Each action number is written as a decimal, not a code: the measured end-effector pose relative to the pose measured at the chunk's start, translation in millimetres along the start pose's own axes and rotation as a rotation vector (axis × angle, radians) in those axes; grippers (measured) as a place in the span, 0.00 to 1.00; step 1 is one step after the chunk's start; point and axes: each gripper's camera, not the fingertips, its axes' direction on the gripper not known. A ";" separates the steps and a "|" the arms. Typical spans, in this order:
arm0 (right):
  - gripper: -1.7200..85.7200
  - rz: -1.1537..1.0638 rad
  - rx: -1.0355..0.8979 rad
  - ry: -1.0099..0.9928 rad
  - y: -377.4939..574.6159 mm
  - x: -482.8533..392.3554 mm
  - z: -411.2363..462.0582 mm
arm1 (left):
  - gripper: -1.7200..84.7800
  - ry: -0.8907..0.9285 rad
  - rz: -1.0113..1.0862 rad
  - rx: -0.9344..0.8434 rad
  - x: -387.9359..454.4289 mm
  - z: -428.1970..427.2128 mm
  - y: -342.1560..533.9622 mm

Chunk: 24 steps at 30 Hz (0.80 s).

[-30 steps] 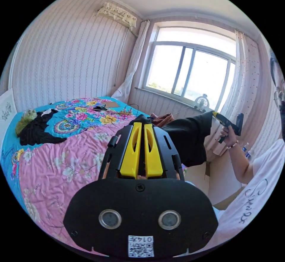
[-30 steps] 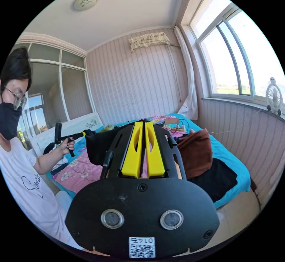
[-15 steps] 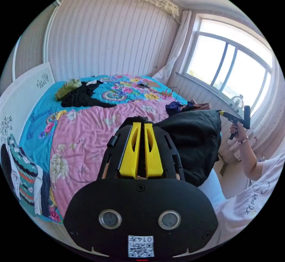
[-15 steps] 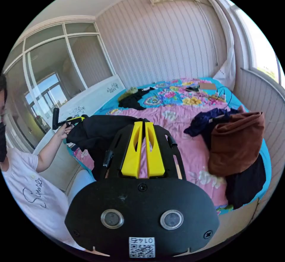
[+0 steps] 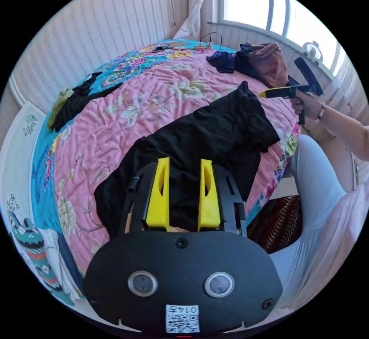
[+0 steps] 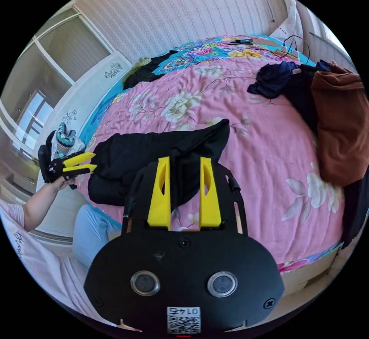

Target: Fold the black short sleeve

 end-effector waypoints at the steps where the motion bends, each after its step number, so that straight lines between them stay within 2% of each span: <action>1: 0.15 0.011 0.000 -0.003 -2.9 1.4 5.5 | 0.15 -0.005 0.009 -0.034 1.9 10.1 -0.7; 3: 0.14 0.088 -0.018 -0.007 -12.5 14.1 30.8 | 0.13 0.003 0.010 -0.128 4.2 37.5 -2.2; 6: 0.07 0.184 -0.044 -0.114 -21.1 33.0 35.9 | 0.05 0.007 -0.018 -0.105 -1.7 21.4 -2.7; 9: 0.04 0.115 0.065 -0.231 -21.7 32.6 4.8 | 0.03 -0.004 -0.020 -0.013 -5.0 -20.3 9.1; 14: 0.03 0.031 0.141 -0.304 -15.9 28.5 -43.2 | 0.02 0.031 -0.016 0.095 -8.3 -81.2 38.1; 20: 0.02 0.120 0.067 -0.312 4.1 52.6 -40.7 | 0.02 0.030 -0.005 0.046 1.6 -79.8 71.1; 24: 0.02 0.103 -0.009 -0.243 32.6 60.5 -42.3 | 0.03 0.014 0.029 0.043 14.5 -84.3 95.0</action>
